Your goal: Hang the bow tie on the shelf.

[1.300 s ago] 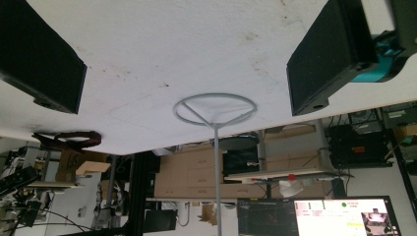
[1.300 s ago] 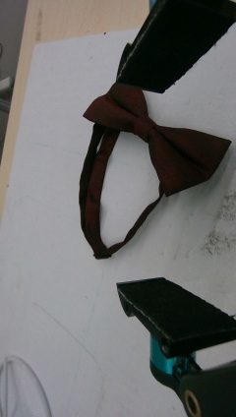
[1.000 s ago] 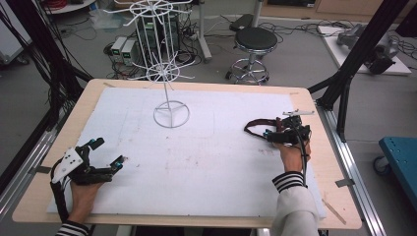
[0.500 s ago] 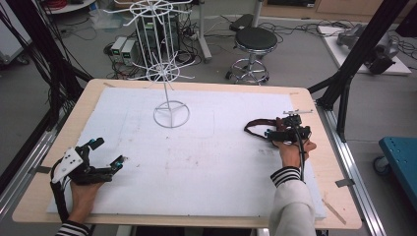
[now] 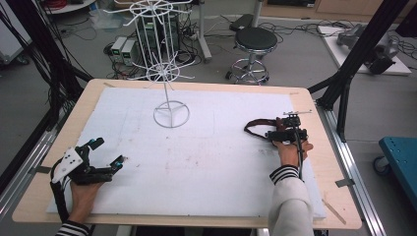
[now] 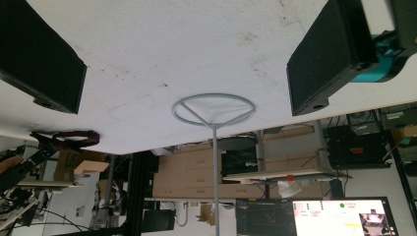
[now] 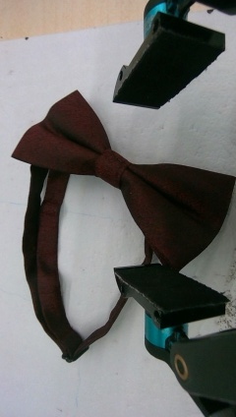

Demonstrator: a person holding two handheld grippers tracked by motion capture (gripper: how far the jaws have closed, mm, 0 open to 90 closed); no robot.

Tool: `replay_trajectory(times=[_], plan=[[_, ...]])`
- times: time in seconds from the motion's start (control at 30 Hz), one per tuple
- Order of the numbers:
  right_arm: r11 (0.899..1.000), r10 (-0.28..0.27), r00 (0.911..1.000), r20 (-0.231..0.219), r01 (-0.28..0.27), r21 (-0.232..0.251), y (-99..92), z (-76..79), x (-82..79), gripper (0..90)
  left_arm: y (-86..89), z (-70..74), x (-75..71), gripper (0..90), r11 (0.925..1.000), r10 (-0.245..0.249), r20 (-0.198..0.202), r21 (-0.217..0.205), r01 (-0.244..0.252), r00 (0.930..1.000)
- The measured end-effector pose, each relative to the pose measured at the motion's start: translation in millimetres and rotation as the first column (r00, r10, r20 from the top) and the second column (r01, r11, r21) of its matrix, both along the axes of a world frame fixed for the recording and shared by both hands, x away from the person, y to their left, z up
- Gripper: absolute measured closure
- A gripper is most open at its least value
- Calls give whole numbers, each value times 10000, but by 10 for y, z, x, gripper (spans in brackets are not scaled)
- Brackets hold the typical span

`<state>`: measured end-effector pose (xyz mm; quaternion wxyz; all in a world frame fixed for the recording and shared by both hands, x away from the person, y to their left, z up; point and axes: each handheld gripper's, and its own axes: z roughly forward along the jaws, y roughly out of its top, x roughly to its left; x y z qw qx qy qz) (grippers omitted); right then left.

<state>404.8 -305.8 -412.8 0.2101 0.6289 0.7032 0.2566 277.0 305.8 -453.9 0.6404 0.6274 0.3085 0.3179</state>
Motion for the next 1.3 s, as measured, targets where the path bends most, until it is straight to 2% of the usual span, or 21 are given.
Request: replay_trajectory(times=[0.13,0.23,0.43,0.5,0.7,0.77,0.87,1.2,1.3], plan=[[9998,123,9998,-166,-121,147,14,-6,7,286,0,0,-1,19,10000,-7,-11,-5,7,10000],[9997,175,9997,-197,-172,151,19,-13,12,326,-1,0,-1,19,10000,-6,-9,-10,6,10000],[9996,66,9977,-669,-49,262,9,-50,23,386,-1,0,-2,19,10000,-7,-5,-10,7,10000],[9992,48,9966,-818,-16,393,-9,-66,28,434,-1,0,-1,19,10000,-8,-5,-13,8,10000],[9998,34,9936,-1126,-15,174,-28,-77,27,662,-1,0,-2,19,10000,-11,-4,-11,11,10000],[9998,175,9923,-1227,-168,61,-32,-70,24,777,-1,0,-2,20,10000,-11,-2,-10,11,10000],[9990,359,9915,-1254,-389,-217,-24,-54,18,796,-1,-1,-2,19,10000,-12,-2,-12,12,10000],[9965,814,9923,-939,-829,-120,6,-15,5,795,-1,-1,-1,19,10000,-10,-1,-15,10,10000],[9936,1124,9913,-690,-1129,-26,10,14,-13,794,2,-1,-1,19,10000,-14,-3,-18,14,10000]])
